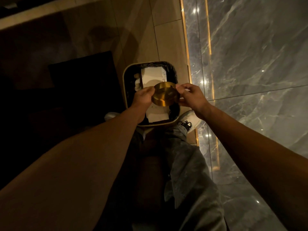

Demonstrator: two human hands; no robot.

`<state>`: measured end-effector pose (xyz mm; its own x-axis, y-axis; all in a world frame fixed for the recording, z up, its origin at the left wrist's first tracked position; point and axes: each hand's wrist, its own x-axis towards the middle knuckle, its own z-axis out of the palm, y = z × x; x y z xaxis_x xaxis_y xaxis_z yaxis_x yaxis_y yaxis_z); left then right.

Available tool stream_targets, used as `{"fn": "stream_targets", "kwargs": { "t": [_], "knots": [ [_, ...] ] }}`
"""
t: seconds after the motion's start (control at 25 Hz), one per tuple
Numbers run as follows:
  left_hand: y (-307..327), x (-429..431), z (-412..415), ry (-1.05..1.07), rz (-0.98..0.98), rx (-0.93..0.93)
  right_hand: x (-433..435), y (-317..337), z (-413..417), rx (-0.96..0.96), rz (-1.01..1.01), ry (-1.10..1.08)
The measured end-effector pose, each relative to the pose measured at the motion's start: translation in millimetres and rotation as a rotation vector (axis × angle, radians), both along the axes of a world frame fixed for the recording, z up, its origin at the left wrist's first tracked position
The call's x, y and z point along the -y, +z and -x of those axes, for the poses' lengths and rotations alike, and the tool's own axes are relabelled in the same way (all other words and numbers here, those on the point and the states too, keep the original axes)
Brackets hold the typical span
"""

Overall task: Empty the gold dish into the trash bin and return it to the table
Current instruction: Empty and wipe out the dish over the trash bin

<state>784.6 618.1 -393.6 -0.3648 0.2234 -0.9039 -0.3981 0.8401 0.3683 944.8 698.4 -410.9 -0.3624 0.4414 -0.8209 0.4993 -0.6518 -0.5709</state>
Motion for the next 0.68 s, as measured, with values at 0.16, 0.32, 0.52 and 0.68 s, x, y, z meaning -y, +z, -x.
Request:
{"fn": "stream_targets", "kwargs": {
  "t": [0.16,0.32,0.52,0.68],
  "knots": [
    [26,-7,0,-0.182,-0.058,-0.132,-3,17,2,-0.006,-0.03,0.009],
    [47,-14,1,-0.231,-0.121,-0.199,-12,38,0,-0.003,-0.061,0.057],
    [89,-26,-5,-0.353,-0.15,-0.163,-17,77,-12,-0.021,-0.109,0.027],
    [133,-34,-14,-0.525,-0.148,-0.139,-23,112,-25,-0.032,-0.133,0.011]
  ]
}}
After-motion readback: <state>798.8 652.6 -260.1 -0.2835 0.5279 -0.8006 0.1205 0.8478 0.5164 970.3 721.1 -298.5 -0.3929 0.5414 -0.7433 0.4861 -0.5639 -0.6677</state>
